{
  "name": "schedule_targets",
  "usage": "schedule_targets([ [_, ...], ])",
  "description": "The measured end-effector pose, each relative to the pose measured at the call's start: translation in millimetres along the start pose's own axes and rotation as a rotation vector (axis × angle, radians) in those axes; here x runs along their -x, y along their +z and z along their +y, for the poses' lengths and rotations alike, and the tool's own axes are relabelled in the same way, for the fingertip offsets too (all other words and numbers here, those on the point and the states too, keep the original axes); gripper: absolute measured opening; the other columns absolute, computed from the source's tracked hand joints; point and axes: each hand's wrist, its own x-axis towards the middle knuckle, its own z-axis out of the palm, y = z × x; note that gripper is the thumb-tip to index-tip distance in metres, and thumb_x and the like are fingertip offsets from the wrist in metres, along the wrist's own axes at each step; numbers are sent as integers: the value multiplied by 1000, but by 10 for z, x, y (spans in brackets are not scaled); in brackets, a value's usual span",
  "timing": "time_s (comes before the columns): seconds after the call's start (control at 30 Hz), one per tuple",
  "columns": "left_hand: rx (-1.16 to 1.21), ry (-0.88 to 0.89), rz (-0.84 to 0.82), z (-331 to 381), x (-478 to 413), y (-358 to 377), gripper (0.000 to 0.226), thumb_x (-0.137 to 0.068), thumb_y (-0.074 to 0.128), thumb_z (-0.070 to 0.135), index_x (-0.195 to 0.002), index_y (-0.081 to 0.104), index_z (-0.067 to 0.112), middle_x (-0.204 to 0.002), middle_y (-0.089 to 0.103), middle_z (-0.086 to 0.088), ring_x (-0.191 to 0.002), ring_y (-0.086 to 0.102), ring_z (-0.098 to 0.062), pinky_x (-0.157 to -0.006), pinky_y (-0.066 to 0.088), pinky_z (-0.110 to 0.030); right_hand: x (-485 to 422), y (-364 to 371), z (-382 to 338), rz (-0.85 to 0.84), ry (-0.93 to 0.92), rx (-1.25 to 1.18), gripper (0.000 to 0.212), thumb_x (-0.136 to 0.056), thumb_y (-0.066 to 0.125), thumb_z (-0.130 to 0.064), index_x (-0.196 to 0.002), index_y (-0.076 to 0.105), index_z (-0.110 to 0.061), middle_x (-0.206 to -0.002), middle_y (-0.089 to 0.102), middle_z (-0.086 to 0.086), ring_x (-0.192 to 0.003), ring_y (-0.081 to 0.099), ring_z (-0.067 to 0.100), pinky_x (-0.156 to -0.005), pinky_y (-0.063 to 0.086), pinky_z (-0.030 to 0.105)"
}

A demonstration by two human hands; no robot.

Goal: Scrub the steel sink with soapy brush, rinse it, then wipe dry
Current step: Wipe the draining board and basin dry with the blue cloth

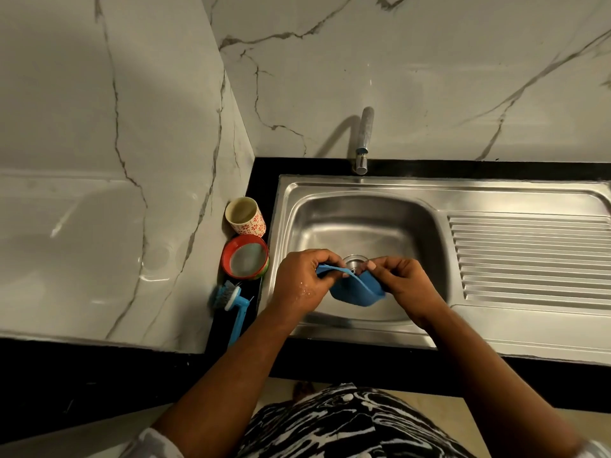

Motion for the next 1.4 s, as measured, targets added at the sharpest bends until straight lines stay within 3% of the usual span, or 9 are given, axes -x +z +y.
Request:
schedule_targets([
  [0.27, -14, -40, 11, -27, -13, -6, 13, -84, 89, 19, -92, 83, 28, -86, 77, 18, -83, 73, -5, -78, 61, -32, -35, -41, 99, -41, 149, 43, 38, -83, 78, 8, -116, 71, -7, -104, 77, 14, -100, 74, 32, -86, 62, 41],
  [0.43, -57, -41, -13, 11, -20, -1, 13, -84, 89, 22, -94, 83, 27, -85, 77, 17, -82, 72, -3, -77, 61, -28, -5, 30, 122, 53, 331, 39, 28, -92, 77, -29, -114, 71, -13, -104, 77, 9, -96, 75, 28, -84, 62, 39],
  [0.57, -63, -23, -16, 27, -17, 2, 12, -83, 89, 23, -91, 83, 29, -82, 76, 21, -75, 72, -9, -70, 60, -28, 34, 72, 351, 175, 478, 192, 58, -83, 72, -62, -115, 68, -14, -108, 72, 5, -97, 71, 26, -87, 62, 42],
  [0.8, -77, -21, 37, -2, -59, 38, 10, -82, 86, 21, -90, 81, 25, -80, 75, 17, -69, 68, -5, -63, 54, -18, 153, 207, 413, 59, 859, -276, 96, -82, 52, -81, -132, 45, 1, -119, 65, 31, -98, 73, 45, -91, 60, 53],
  [1.0, -37, -57, 79, 0, -103, 84, 14, -81, 90, 20, -90, 81, 24, -80, 74, 17, -79, 72, -5, -64, 60, -24, 64, 316, 321, 107, 594, -55, 96, -80, 49, -84, -142, 48, -12, -133, 61, 14, -115, 64, 28, -99, 54, 46],
  [1.07, -35, -77, 87, -12, -129, 87, 14, -82, 91, 22, -90, 81, 25, -81, 75, 16, -81, 73, -5, -65, 60, -25, 46, 283, 277, 135, 209, 281, 101, -73, 55, -91, -150, 42, -26, -155, 45, 3, -130, 48, 15, -106, 42, 34],
  [1.17, -50, -86, -8, -6, -170, 67, 12, -82, 88, 19, -90, 81, 27, -80, 75, 17, -77, 70, -2, -68, 59, -23, -38, 214, 167, -124, -285, 683, 96, -73, 82, -65, -154, 38, -38, -159, 36, -19, -148, 30, 7, -118, 28, 31],
  [1.27, -111, -98, -138, -27, -228, 119, 10, -82, 87, 28, -90, 81, 32, -81, 75, 20, -75, 70, -3, -72, 61, -29, -271, 117, 79, -234, -272, 705, 39, -84, 78, -52, -119, 70, -37, -122, 70, -17, -116, 64, 8, -102, 52, 42],
  [1.4, -143, -61, -176, -155, -312, 232, 12, -86, 76, 35, -97, 81, 35, -89, 76, 19, -83, 70, -6, -78, 60, -37, -515, -237, -20, -340, -145, 819, 18, -98, 68, -37, -101, 76, -22, -92, 76, -3, -84, 71, 12, -80, 56, 38],
])
